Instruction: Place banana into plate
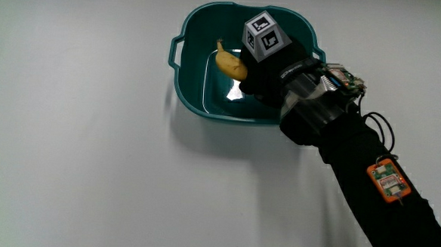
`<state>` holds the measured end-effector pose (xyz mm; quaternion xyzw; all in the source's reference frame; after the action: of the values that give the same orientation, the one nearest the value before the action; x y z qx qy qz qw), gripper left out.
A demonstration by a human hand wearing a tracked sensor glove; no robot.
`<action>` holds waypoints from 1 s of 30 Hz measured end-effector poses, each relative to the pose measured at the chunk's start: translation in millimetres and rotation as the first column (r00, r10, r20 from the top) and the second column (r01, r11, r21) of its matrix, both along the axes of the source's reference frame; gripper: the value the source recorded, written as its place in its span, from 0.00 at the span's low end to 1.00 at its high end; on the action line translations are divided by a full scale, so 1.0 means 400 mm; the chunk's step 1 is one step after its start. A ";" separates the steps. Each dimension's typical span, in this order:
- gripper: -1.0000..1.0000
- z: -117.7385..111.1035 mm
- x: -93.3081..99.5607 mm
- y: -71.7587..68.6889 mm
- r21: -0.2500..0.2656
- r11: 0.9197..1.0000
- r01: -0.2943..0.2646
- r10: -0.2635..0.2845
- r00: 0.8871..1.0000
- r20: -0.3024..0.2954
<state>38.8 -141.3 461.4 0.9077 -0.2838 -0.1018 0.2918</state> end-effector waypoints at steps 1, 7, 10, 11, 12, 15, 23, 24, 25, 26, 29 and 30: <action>0.50 0.010 -0.004 0.003 -0.016 1.000 0.003 -0.004 1.000 -0.006; 0.50 0.073 -0.021 0.020 -0.026 1.000 -0.013 0.011 0.998 -0.062; 0.50 0.097 -0.016 0.022 -0.052 0.998 -0.022 0.018 0.997 -0.070; 0.50 0.106 -0.014 0.023 -0.063 0.998 -0.024 0.019 0.997 -0.076; 0.50 0.116 -0.013 0.024 -0.084 0.996 -0.022 0.015 0.996 -0.085; 0.50 0.130 -0.014 0.031 -0.064 0.998 -0.025 0.018 0.994 -0.109; 0.50 0.138 -0.017 0.037 -0.071 0.997 -0.015 0.007 0.994 -0.111; 0.50 0.134 -0.016 0.037 -0.064 0.998 -0.016 0.010 0.994 -0.105; 0.50 0.137 -0.015 0.037 -0.071 0.997 -0.016 0.009 0.995 -0.103; 0.50 0.133 -0.016 0.037 -0.062 0.998 -0.022 0.015 0.994 -0.105; 0.47 0.132 -0.016 0.037 -0.062 0.998 -0.027 0.020 0.994 -0.106; 0.45 0.141 -0.013 0.035 -0.083 0.996 -0.031 0.021 0.993 -0.119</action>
<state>33.5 -127.4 517.9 0.8904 -0.2584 -0.1394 0.3478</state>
